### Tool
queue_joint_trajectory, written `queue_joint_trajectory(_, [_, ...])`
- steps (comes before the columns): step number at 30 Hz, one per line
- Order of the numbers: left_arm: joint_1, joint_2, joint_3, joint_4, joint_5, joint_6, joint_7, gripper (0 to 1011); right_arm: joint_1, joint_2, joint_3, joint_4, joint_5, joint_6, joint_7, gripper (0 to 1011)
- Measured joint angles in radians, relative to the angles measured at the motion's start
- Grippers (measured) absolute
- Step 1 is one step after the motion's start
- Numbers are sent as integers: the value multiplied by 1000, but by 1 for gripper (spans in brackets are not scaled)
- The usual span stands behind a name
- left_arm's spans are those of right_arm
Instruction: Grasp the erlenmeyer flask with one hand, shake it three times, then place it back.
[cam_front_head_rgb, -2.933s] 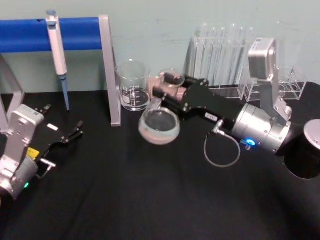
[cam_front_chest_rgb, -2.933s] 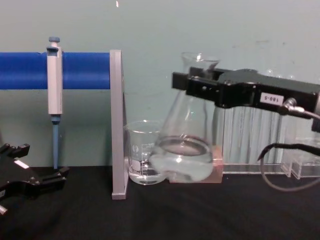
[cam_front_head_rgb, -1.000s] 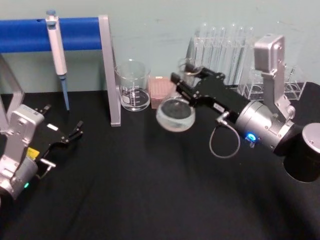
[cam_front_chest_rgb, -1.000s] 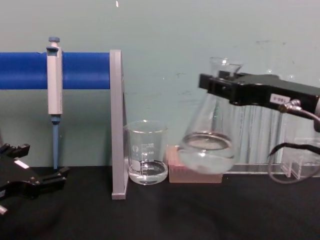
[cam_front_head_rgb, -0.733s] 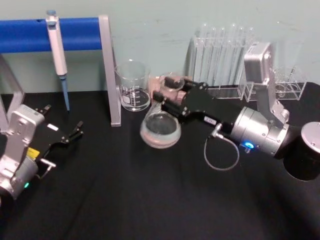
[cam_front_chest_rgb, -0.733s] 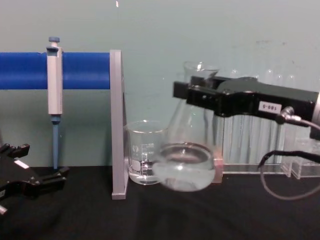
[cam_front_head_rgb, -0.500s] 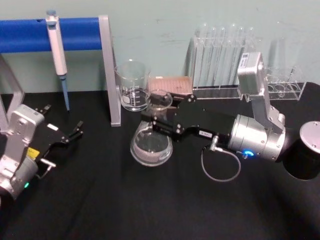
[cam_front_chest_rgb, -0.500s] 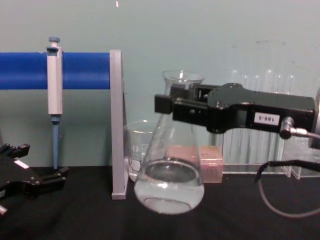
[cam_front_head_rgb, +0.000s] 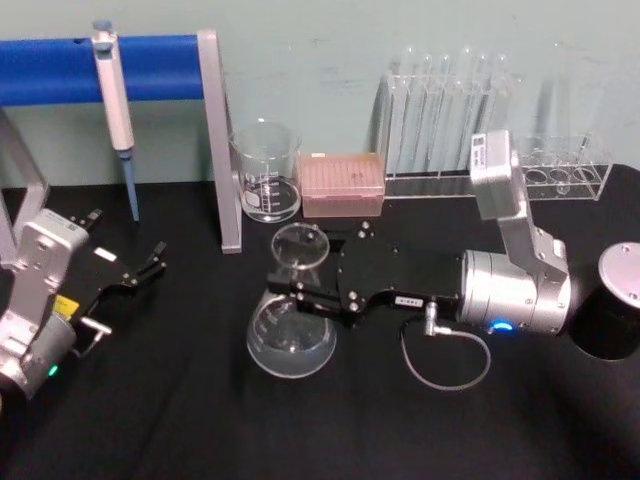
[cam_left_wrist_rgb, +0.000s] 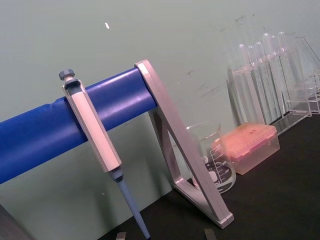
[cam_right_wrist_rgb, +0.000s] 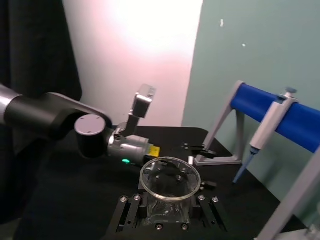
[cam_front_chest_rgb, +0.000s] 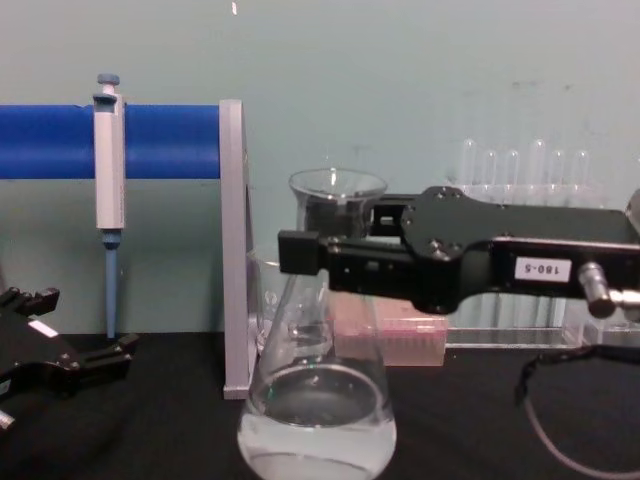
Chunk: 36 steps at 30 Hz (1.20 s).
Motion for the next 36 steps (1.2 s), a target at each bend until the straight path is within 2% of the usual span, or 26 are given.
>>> queue_joint_trajectory(10, [0, 0, 0, 0, 0, 0, 0, 1001, 12, 20, -27, -4, 12, -13, 15, 457])
queue_joint_trajectory(16, [0, 0, 0, 0, 0, 0, 0, 1001, 13, 23, -31, -5, 19, -15, -19, 457])
queue_joint_trajectory(22, [0, 0, 0, 0, 0, 0, 0, 1001, 2, 15, -16, -8, 23, -8, -105, 457])
queue_joint_trajectory(25, [0, 0, 0, 0, 0, 0, 0, 1001, -8, 1, 5, -8, 22, 3, -172, 457])
queue_joint_trajectory(26, [0, 0, 0, 0, 0, 0, 0, 1001, -8, 1, 5, -8, 22, 3, -172, 457])
queue_joint_trajectory(30, [0, 0, 0, 0, 0, 0, 0, 1001, -23, -17, 35, -8, 15, 13, -251, 457])
queue_joint_trajectory(36, [0, 0, 0, 0, 0, 0, 0, 1001, -56, -56, 99, -8, -15, 23, -401, 457])
